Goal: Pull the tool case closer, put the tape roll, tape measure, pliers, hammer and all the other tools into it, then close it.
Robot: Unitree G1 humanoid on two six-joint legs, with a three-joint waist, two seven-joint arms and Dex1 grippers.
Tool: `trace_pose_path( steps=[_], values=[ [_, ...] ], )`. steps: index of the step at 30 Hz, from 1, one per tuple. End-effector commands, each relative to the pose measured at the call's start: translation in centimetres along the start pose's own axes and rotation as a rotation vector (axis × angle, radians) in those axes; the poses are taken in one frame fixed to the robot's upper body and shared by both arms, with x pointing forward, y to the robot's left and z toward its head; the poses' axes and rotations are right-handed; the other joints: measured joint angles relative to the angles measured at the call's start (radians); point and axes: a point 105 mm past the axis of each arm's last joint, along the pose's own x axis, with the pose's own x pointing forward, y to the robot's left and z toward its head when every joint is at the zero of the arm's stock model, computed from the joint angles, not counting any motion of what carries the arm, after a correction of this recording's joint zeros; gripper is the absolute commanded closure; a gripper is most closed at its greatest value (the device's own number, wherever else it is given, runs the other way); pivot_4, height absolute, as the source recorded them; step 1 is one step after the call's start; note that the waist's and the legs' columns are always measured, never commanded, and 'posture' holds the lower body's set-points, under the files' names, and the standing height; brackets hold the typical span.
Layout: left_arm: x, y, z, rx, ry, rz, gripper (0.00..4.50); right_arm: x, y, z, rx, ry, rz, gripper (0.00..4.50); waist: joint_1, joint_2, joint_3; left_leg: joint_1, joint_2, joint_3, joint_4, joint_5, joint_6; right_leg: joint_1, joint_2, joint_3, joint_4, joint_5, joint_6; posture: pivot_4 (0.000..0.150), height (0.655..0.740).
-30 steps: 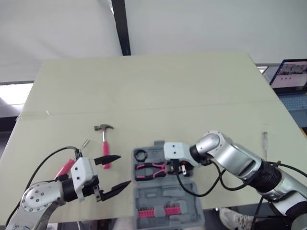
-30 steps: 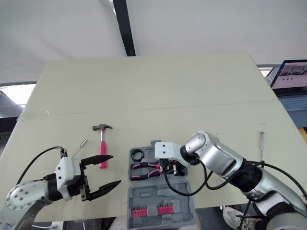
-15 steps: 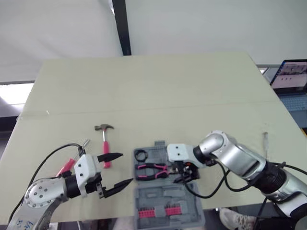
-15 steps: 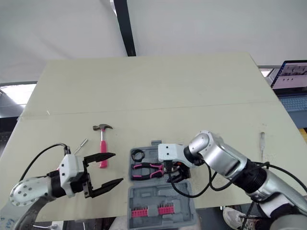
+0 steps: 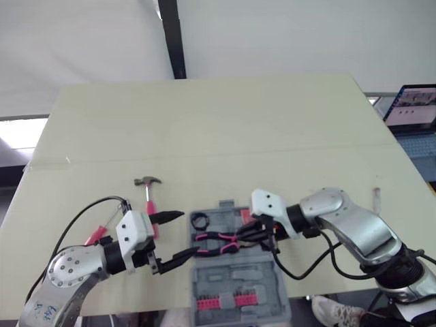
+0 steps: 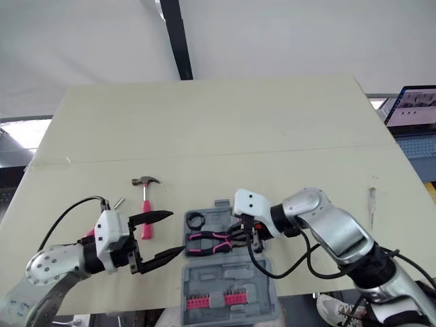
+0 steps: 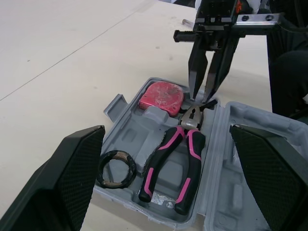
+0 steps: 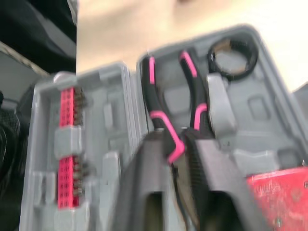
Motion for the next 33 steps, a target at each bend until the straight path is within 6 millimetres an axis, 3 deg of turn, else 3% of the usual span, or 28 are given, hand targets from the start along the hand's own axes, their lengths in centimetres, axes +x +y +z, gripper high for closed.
trace_pose_path(
  steps=[1, 15, 33],
  values=[
    [0.2, -0.5, 0.9, 0.018, -0.030, -0.020, 0.00, -0.3, 0.3, 1.0, -0.041, -0.072, -0.008, 4.46, 0.000, 0.000, 0.000, 0.000, 0.000, 0.000, 0.000, 0.000, 0.000, 0.000, 0.000, 0.000, 0.000, 0.000, 0.000, 0.150, 0.7400],
    [0.2, -0.8, 0.7, 0.013, -0.025, -0.037, 0.00, 1.9, 0.6, -1.9, -0.009, -0.092, 0.000, 4.46, -0.002, 0.000, 0.000, 0.000, 0.000, 0.000, 0.000, 0.000, 0.000, 0.000, 0.000, 0.000, 0.000, 0.000, 0.000, 0.150, 0.7400],
    [-0.2, -1.1, 0.9, 0.022, -0.003, -0.040, 0.00, 4.2, -0.3, -3.6, 0.027, -0.081, -0.070, 4.46, -0.001, 0.000, 0.000, 0.000, 0.000, 0.000, 0.000, 0.000, 0.000, 0.000, 0.000, 0.000, 0.000, 0.000, 0.000, 0.150, 0.7400]
  ],
)
